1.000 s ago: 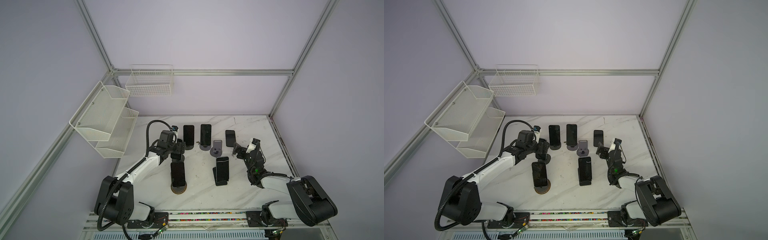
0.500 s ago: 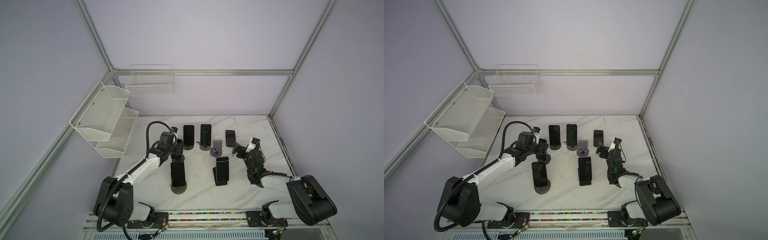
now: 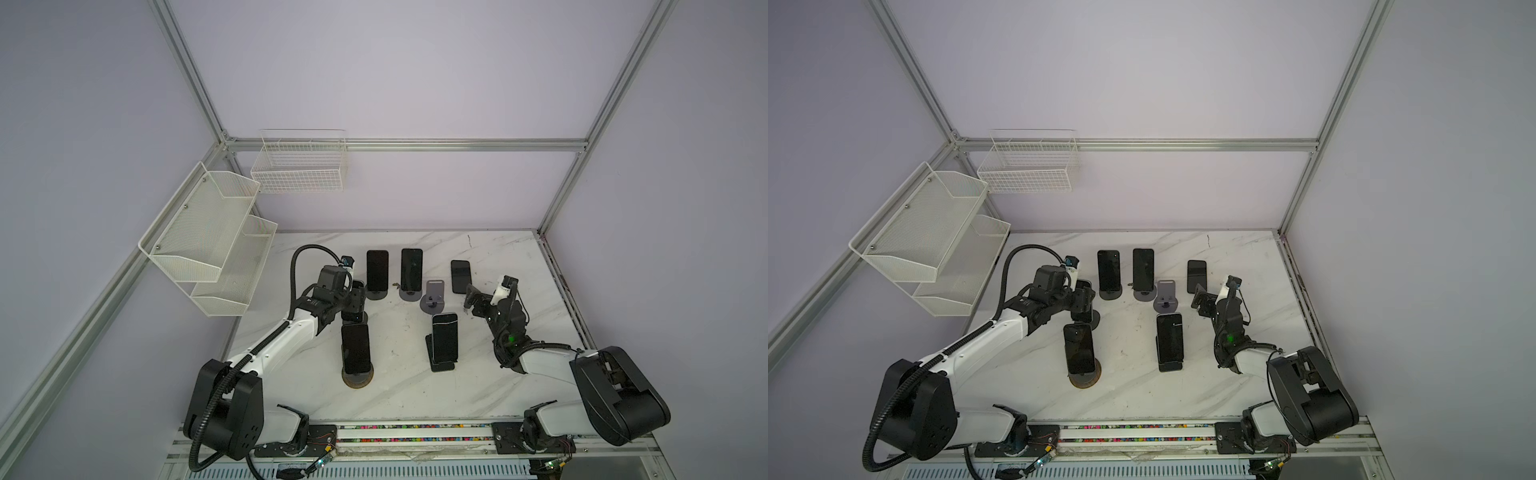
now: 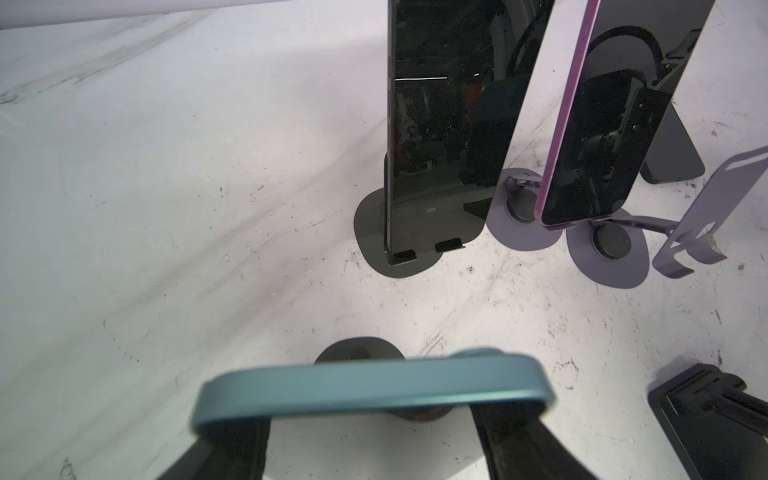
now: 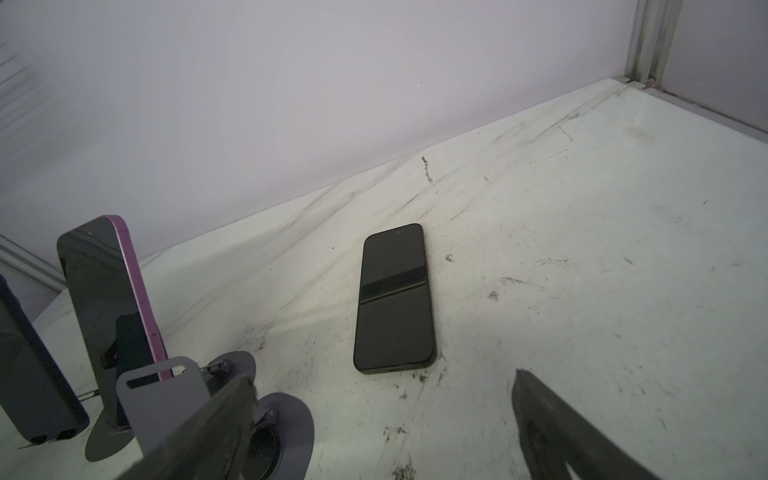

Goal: Remove the phone from the phone stand
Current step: 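Lift the teal-edged phone up off its stand with the left gripper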

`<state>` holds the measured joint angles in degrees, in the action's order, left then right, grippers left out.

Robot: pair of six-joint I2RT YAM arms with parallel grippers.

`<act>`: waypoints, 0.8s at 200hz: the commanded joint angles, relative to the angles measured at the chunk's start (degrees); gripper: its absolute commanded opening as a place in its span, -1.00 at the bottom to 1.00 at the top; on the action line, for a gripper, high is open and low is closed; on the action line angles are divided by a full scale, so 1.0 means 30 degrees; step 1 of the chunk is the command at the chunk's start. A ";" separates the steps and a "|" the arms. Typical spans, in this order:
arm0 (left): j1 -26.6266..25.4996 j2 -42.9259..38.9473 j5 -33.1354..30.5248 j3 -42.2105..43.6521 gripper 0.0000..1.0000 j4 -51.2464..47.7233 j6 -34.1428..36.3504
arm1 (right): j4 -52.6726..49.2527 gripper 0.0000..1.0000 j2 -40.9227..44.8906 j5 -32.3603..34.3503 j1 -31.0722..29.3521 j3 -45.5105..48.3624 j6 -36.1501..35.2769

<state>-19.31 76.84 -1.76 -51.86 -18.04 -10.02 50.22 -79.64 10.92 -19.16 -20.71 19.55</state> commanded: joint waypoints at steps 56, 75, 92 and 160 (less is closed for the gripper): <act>-0.0069 -0.0917 -0.0991 -0.3862 0.29 -0.2637 0.0142 | -0.0360 0.95 -0.0151 0.0243 -0.0066 -0.0480 0.0323; -0.0071 -0.0966 -0.1372 -0.4253 0.28 -0.2895 0.0342 | -0.0366 0.95 -0.0159 0.0255 -0.0077 -0.0491 0.0344; -0.0068 -0.1071 -0.1435 -0.4480 0.28 -0.2983 0.0414 | -0.0431 0.95 -0.0159 0.0272 -0.0083 -0.0503 0.0341; 0.0268 -0.0411 -0.2343 -0.6280 0.25 -0.3352 0.1431 | -0.0628 0.95 -0.0285 0.0287 -0.0068 -0.0627 0.0445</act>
<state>-19.20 75.31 -7.25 -60.82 -30.11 -8.32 49.34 -80.09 10.96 -19.16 -21.30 20.32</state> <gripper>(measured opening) 0.717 0.975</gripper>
